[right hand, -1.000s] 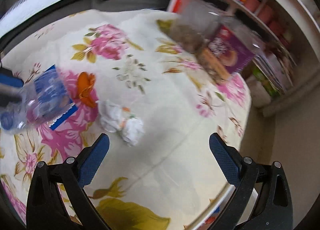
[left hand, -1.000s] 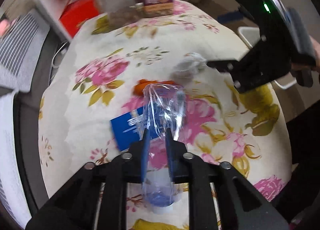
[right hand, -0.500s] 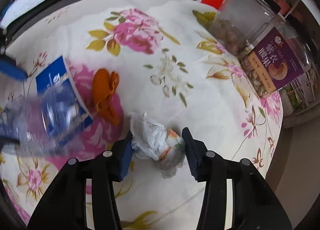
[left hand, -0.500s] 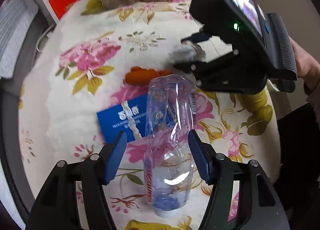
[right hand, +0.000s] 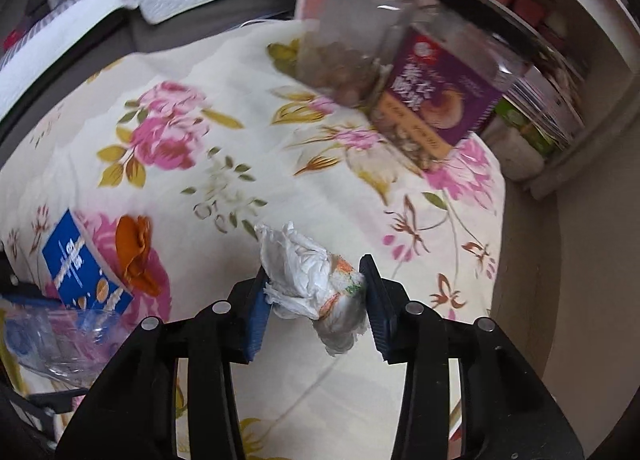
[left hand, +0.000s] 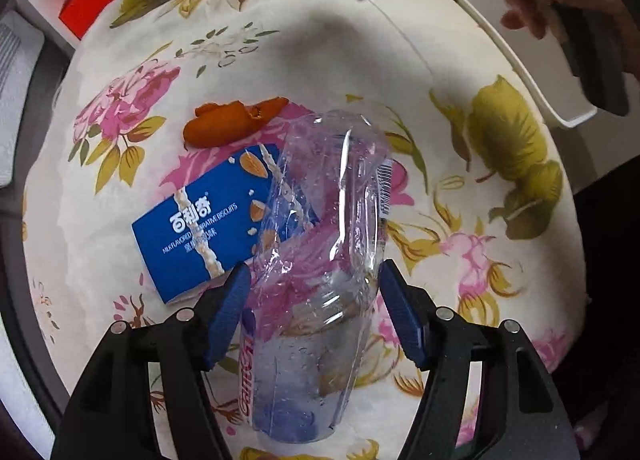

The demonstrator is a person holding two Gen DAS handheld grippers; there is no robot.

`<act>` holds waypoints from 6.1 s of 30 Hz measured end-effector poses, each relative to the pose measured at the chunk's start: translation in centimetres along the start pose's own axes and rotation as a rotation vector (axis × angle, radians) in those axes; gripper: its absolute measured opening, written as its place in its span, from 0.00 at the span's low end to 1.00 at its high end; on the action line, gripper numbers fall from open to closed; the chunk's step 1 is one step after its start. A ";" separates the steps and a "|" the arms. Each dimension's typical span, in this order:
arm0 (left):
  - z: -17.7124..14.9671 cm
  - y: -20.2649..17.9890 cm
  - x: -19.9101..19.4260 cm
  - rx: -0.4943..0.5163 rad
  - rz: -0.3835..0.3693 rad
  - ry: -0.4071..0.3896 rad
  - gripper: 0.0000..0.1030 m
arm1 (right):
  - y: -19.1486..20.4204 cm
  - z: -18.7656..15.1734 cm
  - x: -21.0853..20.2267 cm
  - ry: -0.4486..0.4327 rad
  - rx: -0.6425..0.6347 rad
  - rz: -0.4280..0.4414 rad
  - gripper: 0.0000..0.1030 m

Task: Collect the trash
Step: 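Lift and carry the clear bottle and white plastic over the white bin, then open right gripper dropping the white plastic into the bin while left gripper drops the bottle, then move both open grippers back over the table trash, then grasp the blue biscuit box with left gripper while right gripper grasps the orange peel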

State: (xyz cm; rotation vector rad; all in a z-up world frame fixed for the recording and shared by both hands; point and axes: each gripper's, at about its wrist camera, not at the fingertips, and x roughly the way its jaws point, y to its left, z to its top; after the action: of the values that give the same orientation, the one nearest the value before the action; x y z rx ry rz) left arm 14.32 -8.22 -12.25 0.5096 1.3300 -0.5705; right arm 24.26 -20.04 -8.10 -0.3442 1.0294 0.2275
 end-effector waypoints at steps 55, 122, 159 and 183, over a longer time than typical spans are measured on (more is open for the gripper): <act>3.2 -0.9 -19.7 -0.743 0.321 -0.831 0.53 | -5.2 -5.2 -19.3 -0.604 0.442 -0.148 0.41; 19.0 -23.9 -14.5 -0.301 0.065 -0.672 0.64 | -25.2 -25.4 -24.8 -0.449 1.054 -0.605 0.93; 5.4 1.2 -2.3 -0.889 0.369 -0.169 0.84 | -11.3 -9.8 -14.1 -0.236 0.468 -0.334 0.93; -3.1 10.5 -0.5 -0.884 0.140 -0.067 0.60 | 1.6 -3.2 -5.3 -0.076 0.079 -0.056 0.93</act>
State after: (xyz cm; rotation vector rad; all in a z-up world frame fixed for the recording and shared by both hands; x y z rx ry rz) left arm 18.78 1.82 -12.02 -0.1454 1.3239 0.1420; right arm 18.50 -19.92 -5.24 -0.2896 0.9499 0.1481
